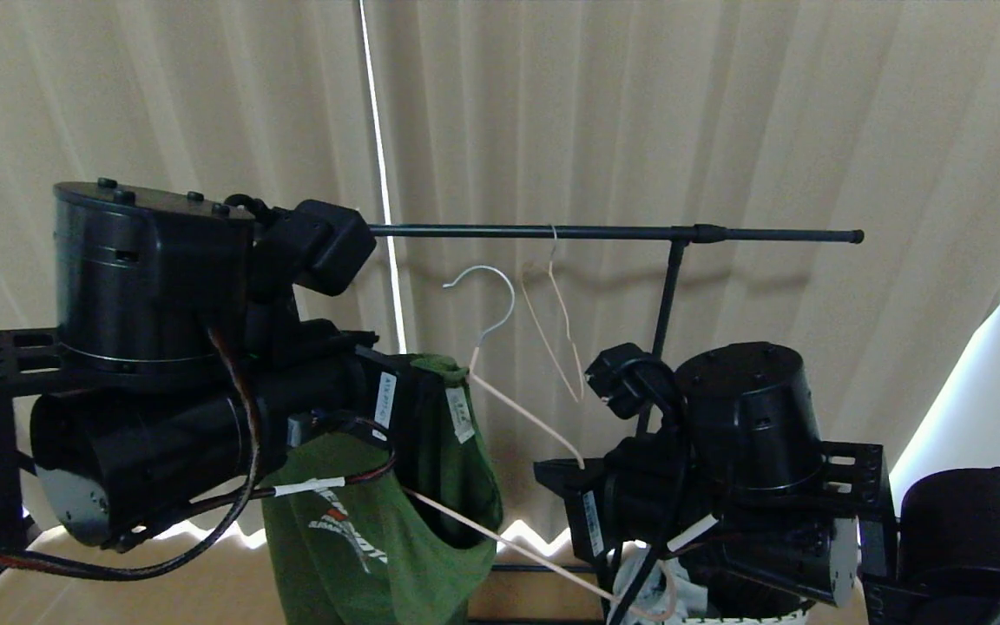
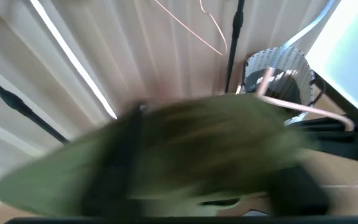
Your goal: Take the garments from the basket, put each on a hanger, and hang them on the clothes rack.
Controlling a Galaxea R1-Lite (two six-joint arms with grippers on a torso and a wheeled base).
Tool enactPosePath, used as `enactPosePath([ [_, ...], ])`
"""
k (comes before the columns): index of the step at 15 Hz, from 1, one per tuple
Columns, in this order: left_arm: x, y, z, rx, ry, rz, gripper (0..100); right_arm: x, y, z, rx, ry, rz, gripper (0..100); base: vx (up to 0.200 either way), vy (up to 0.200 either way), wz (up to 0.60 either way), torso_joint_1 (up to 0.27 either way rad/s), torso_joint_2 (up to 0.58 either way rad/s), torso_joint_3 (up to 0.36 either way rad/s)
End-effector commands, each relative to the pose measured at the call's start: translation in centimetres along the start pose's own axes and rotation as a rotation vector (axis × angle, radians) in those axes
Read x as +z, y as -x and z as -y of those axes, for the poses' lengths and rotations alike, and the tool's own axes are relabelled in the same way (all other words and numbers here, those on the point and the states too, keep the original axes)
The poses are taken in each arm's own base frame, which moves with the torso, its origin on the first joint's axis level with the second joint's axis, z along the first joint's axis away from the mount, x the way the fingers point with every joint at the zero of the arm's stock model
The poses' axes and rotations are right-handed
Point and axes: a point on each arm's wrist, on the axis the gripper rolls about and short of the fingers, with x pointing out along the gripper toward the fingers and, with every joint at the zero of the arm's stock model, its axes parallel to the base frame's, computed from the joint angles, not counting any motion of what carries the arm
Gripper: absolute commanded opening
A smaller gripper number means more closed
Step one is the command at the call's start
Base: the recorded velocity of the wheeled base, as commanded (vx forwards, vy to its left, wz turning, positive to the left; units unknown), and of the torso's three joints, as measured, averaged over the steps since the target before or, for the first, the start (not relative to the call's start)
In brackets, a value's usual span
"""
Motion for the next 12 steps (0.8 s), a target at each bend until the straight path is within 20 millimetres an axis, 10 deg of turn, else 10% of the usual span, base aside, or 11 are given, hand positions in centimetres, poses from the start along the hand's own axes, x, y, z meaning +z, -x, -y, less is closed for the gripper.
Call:
enactPosePath([
  [1, 0.0, 0.8, -0.6, 0.013, -0.018, 0.016, 100, 0.1, 0.5, 0.3, -0.008, -0.006, 0.009, 0, 0.0, 0.0, 0.0, 0.0, 0.0, 0.0],
  [12, -1.9, 3.3, -2.3, 0.003, -0.118, 0.009, 100, 0.5, 2.6, 2.0, -0.05, 0.033, 0.048, 0, 0.0, 0.0, 0.0, 0.0, 0.0, 0.0],
])
